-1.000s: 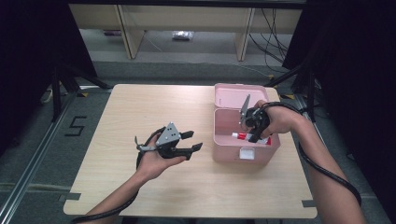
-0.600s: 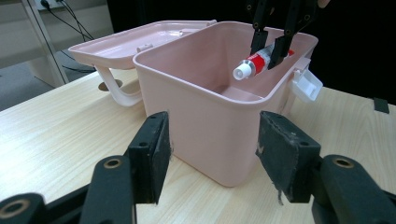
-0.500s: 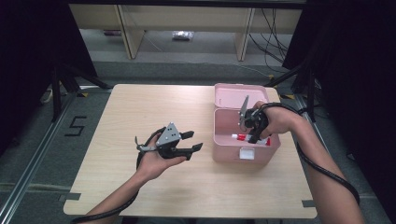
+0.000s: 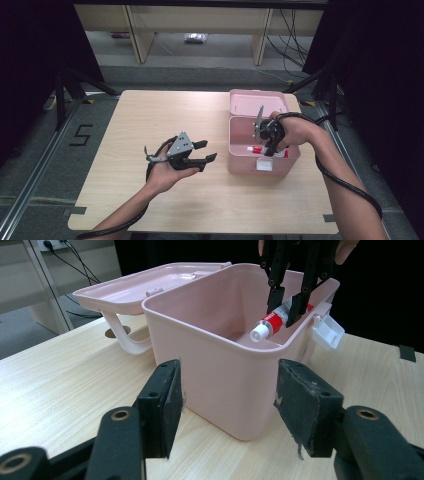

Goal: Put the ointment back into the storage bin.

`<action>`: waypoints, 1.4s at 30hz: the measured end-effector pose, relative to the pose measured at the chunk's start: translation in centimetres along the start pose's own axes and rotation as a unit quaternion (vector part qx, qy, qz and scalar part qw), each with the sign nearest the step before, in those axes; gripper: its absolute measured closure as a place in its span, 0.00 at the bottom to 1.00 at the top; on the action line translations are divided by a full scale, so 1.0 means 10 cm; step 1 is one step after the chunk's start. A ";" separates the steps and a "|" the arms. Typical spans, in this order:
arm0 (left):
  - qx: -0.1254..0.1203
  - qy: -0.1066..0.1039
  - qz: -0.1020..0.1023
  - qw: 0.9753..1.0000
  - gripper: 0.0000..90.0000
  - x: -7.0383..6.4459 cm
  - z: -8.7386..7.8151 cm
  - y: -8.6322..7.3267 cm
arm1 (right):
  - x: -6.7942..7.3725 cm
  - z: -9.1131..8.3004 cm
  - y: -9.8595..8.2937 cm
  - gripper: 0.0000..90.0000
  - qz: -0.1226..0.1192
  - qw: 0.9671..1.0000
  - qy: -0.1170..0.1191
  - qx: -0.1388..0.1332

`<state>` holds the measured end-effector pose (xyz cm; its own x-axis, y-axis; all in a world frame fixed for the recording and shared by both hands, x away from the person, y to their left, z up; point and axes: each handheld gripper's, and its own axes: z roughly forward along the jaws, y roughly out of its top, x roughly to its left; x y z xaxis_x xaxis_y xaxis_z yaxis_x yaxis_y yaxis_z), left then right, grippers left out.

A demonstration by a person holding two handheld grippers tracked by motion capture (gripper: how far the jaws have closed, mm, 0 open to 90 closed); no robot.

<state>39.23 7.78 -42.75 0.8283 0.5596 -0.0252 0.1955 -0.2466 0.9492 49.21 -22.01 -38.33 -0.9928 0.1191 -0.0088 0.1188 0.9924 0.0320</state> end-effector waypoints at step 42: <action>0.000 -0.003 0.003 1.000 0.48 -0.01 0.00 0.01 | -0.08 0.23 0.02 0.80 -0.005 1.000 0.008 0.009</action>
<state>39.21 7.69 -42.67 0.8326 0.5535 -0.0208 0.1896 -0.2496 0.9496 50.04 -21.85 -40.63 -0.9940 0.1088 0.0067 0.1089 0.9940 0.0135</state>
